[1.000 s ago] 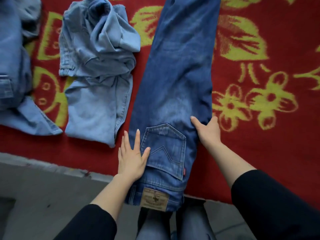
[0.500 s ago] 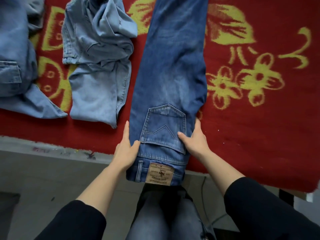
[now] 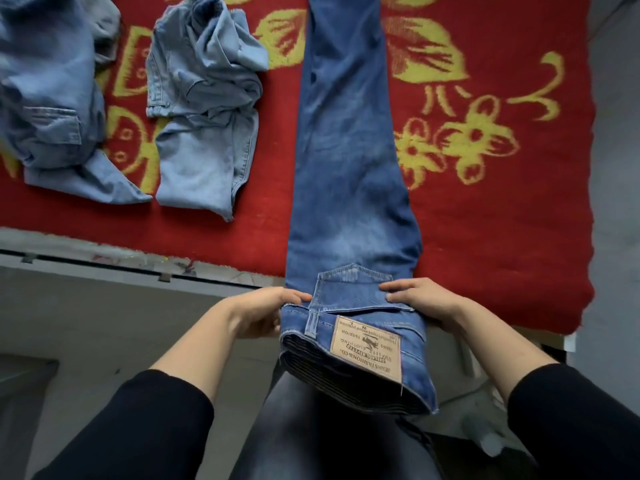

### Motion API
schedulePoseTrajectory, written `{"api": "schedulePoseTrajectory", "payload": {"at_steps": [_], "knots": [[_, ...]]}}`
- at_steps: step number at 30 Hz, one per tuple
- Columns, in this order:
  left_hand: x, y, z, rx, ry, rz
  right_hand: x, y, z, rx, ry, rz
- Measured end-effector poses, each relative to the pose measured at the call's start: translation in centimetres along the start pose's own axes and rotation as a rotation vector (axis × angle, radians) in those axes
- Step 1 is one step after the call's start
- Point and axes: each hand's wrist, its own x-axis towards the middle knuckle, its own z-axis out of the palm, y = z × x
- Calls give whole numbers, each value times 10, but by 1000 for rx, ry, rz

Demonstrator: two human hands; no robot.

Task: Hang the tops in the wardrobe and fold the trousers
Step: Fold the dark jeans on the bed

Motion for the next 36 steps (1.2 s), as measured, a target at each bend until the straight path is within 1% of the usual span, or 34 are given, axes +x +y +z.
{"api": "schedulePoseTrajectory", "payload": {"at_steps": [3,5,6,8,9,10,11,13,15,17,20,21,25,27,31,34,36], "knots": [[-7,6,4,-86,45,68,-8,2,-9,256,-48,61],[-14,23,6,-197,107,185,-6,-6,-18,432,-68,55],[-16,33,4,-254,115,249,-4,-14,-24,531,-48,30],[-15,59,0,-404,111,377,0,-34,-41,775,-12,-76],[-14,74,-2,-515,116,440,1,-44,-50,880,-17,-153],[-14,91,-3,-621,119,484,2,-56,-59,930,-48,-213],[-12,107,-4,-684,147,508,2,-69,-66,926,-77,-262],[-7,139,-7,-689,172,523,12,-92,-77,769,-73,-338],[-2,167,-13,-626,180,508,31,-113,-88,521,14,-373],[5,191,-26,-614,154,497,49,-132,-100,366,109,-365],[17,226,-46,-660,69,532,71,-167,-116,365,258,-389],[24,237,-52,-598,94,546,81,-179,-120,365,310,-396],[48,284,-69,-144,333,624,123,-213,-131,447,453,-379],[54,306,-80,-51,391,642,138,-225,-139,478,508,-387],[67,355,-102,-3,478,736,165,-261,-163,479,567,-482],[72,393,-111,-21,542,838,188,-297,-182,404,660,-511],[74,414,-116,23,578,889,201,-318,-194,361,695,-515]]}}
